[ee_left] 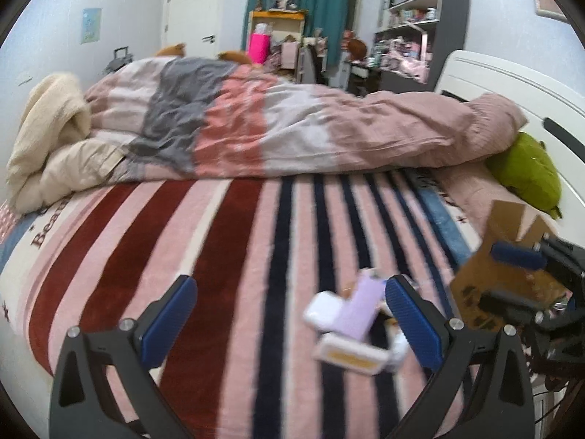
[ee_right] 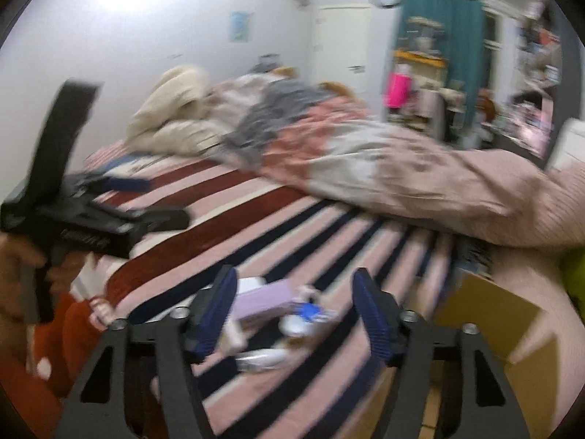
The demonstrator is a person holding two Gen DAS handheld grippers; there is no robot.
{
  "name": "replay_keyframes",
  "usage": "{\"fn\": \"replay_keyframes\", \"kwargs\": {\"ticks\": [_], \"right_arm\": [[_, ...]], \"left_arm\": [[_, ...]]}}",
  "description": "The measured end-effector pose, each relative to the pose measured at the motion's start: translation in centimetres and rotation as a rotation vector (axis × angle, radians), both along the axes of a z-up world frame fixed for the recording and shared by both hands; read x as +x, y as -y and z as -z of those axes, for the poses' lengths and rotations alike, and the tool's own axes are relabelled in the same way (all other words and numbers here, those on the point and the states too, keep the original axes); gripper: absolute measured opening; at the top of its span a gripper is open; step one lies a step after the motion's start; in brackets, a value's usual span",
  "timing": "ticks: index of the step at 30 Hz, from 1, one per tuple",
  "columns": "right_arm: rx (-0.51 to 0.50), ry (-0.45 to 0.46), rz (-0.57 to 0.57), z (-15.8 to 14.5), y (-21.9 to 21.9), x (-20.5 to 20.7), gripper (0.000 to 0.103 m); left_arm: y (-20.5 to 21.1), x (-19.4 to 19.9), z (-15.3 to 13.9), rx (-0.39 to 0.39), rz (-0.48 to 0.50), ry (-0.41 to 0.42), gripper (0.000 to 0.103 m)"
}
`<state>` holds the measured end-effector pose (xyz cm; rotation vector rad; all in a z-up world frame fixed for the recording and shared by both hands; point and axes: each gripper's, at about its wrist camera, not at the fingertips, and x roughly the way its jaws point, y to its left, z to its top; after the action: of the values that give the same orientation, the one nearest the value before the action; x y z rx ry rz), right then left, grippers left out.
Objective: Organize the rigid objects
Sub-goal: 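Grasp the white rectangular case with the right gripper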
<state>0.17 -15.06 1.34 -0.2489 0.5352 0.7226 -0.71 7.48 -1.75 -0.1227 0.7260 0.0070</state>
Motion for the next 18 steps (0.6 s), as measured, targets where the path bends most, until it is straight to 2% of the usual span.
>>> {"fn": "replay_keyframes", "kwargs": {"ticks": [2,5,7,9,13,15,17,18], "right_arm": [[-0.025,-0.048,-0.073,0.9,-2.3,0.2,0.045],[-0.081,-0.184,-0.189,4.2,-5.9,1.3,0.041],[-0.136,-0.264,-0.209,7.0,-7.4,2.4,0.04],[-0.192,-0.297,-0.196,9.1,-8.2,3.3,0.039],[-0.262,-0.393,-0.234,12.6,-9.0,4.8,0.039],[-0.263,-0.445,-0.271,13.3,-9.4,5.0,0.032],[-0.266,-0.47,-0.317,13.4,-10.0,5.0,0.019],[-0.276,-0.472,-0.323,13.5,-10.2,4.9,0.017]], "left_arm": [[-1.9,-0.1,1.2,-0.003,-0.025,-0.024,0.102],[-3.8,-0.4,2.7,0.0,-0.043,-0.054,0.102],[-4.7,-0.8,3.6,-0.01,-0.045,-0.067,0.102],[-5.2,-1.1,4.2,-0.026,-0.039,-0.077,0.102],[-5.6,-1.5,5.2,-0.004,-0.035,-0.098,0.102],[-5.5,-1.8,5.4,0.005,-0.03,-0.104,0.102],[-5.6,-1.9,5.5,-0.004,-0.016,-0.11,0.102],[-5.5,-2.1,5.6,-0.01,-0.011,-0.114,0.102]]}}
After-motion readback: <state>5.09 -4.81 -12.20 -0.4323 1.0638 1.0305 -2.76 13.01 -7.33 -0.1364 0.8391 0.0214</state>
